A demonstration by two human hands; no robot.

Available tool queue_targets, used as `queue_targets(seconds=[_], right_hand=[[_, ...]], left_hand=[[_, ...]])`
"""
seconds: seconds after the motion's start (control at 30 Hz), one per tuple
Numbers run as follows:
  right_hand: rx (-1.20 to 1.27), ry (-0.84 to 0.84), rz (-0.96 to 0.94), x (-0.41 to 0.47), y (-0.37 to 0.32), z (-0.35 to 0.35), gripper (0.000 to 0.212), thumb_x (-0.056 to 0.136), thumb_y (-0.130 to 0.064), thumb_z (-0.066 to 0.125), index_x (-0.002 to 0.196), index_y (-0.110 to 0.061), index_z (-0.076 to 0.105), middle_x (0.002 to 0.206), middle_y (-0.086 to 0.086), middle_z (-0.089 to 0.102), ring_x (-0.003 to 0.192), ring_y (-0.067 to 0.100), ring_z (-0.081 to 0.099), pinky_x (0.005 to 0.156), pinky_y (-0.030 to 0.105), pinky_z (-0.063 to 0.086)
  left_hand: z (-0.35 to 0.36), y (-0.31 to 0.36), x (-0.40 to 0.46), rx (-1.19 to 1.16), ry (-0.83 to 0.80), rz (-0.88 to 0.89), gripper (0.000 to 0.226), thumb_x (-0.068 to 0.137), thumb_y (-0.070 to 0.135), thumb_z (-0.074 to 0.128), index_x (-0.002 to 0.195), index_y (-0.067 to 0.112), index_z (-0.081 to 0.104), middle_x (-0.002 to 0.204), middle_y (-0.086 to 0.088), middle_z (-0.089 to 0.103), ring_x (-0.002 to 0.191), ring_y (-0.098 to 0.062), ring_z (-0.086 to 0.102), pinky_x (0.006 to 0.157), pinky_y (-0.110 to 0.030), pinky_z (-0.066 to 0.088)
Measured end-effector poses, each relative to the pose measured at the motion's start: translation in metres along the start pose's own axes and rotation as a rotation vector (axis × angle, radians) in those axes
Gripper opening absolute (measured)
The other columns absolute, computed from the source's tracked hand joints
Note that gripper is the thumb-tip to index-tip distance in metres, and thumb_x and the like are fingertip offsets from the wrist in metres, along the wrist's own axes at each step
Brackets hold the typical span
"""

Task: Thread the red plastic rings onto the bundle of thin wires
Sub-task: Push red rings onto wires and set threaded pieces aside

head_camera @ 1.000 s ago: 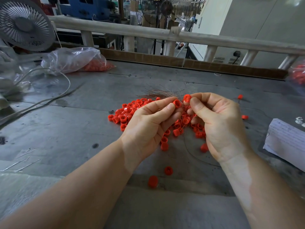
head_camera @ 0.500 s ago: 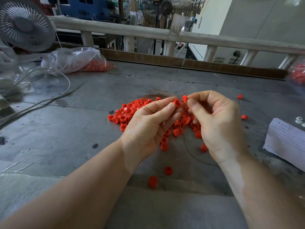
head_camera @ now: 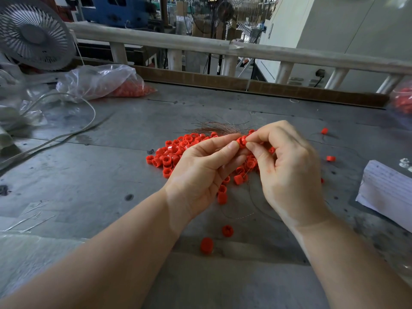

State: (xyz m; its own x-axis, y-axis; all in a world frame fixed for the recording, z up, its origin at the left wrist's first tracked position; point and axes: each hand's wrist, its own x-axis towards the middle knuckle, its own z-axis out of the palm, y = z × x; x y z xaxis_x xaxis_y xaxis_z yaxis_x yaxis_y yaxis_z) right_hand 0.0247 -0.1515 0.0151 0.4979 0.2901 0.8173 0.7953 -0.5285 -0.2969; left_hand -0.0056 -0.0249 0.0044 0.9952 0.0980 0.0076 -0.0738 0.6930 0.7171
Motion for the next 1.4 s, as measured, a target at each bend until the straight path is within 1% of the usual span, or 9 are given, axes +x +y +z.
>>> queue_targets(seconds=[0.13,0.4,0.57,0.7,0.87,1.13,1.4], right_hand=[[-0.047,0.004,-0.032,-0.0006,0.0004,0.0004,0.011,0.087,-0.006,0.061,0.079,0.000,0.065,0.081,0.010,0.062,0.077,0.027,0.060,0.069,0.035,0.048],[-0.078,0.011,-0.066,-0.0024,0.0006,0.0014,0.011,0.087,-0.006,0.061,0.079,0.000,0.065,0.080,0.010,0.062,0.076,0.026,0.060,0.068,0.033,0.048],[-0.079,0.019,-0.061,-0.0025,0.0006,0.0016,0.011,0.087,-0.005,0.061,0.077,0.000,0.065,0.079,0.010,0.062,0.075,0.025,0.059,0.068,0.029,0.046],[-0.084,0.015,-0.067,-0.0023,0.0011,0.0015,0.011,0.087,-0.004,0.061,0.077,0.000,0.065,0.078,0.010,0.062,0.075,0.025,0.059,0.068,0.027,0.045],[-0.078,0.008,-0.072,-0.0022,0.0018,0.0018,0.011,0.086,-0.004,0.061,0.078,0.000,0.065,0.079,0.010,0.062,0.075,0.026,0.060,0.068,0.032,0.047],[-0.040,-0.012,-0.084,-0.0014,0.0025,0.0007,0.007,0.085,-0.001,0.062,0.078,0.001,0.065,0.079,0.010,0.062,0.076,0.027,0.060,0.069,0.037,0.050],[-0.046,0.004,-0.120,-0.0022,0.0015,0.0006,0.010,0.087,0.001,0.059,0.079,0.002,0.065,0.080,0.012,0.062,0.076,0.028,0.060,0.069,0.038,0.051]], left_hand=[[-0.0001,-0.0002,0.0002,0.002,0.001,-0.001,0.028,0.067,0.005,0.061,0.094,-0.001,0.066,0.078,-0.009,0.071,0.070,-0.012,0.070,0.066,-0.017,0.056],[-0.0019,-0.0004,0.0008,0.001,0.017,-0.020,0.032,0.068,0.005,0.060,0.099,-0.003,0.064,0.080,-0.010,0.071,0.071,-0.012,0.069,0.068,-0.017,0.056],[-0.0021,-0.0005,-0.0017,0.010,-0.012,-0.063,0.027,0.070,0.004,0.059,0.095,-0.003,0.065,0.077,-0.010,0.071,0.070,-0.011,0.069,0.067,-0.017,0.056],[-0.0021,0.0001,-0.0007,0.013,-0.005,-0.049,0.031,0.069,0.004,0.059,0.098,-0.004,0.065,0.079,-0.010,0.070,0.070,-0.011,0.069,0.068,-0.017,0.056],[-0.0034,0.0007,0.0008,0.010,0.003,-0.025,0.033,0.069,0.005,0.060,0.101,-0.005,0.064,0.083,-0.011,0.070,0.072,-0.012,0.069,0.069,-0.017,0.056],[-0.0025,0.0006,0.0001,0.092,0.006,0.061,0.023,0.066,0.005,0.061,0.088,0.001,0.067,0.077,-0.009,0.072,0.070,-0.012,0.070,0.065,-0.017,0.056],[-0.0015,0.0002,-0.0002,0.099,-0.017,0.066,0.028,0.068,0.005,0.060,0.095,0.000,0.066,0.079,-0.008,0.072,0.073,-0.012,0.070,0.068,-0.017,0.056]])
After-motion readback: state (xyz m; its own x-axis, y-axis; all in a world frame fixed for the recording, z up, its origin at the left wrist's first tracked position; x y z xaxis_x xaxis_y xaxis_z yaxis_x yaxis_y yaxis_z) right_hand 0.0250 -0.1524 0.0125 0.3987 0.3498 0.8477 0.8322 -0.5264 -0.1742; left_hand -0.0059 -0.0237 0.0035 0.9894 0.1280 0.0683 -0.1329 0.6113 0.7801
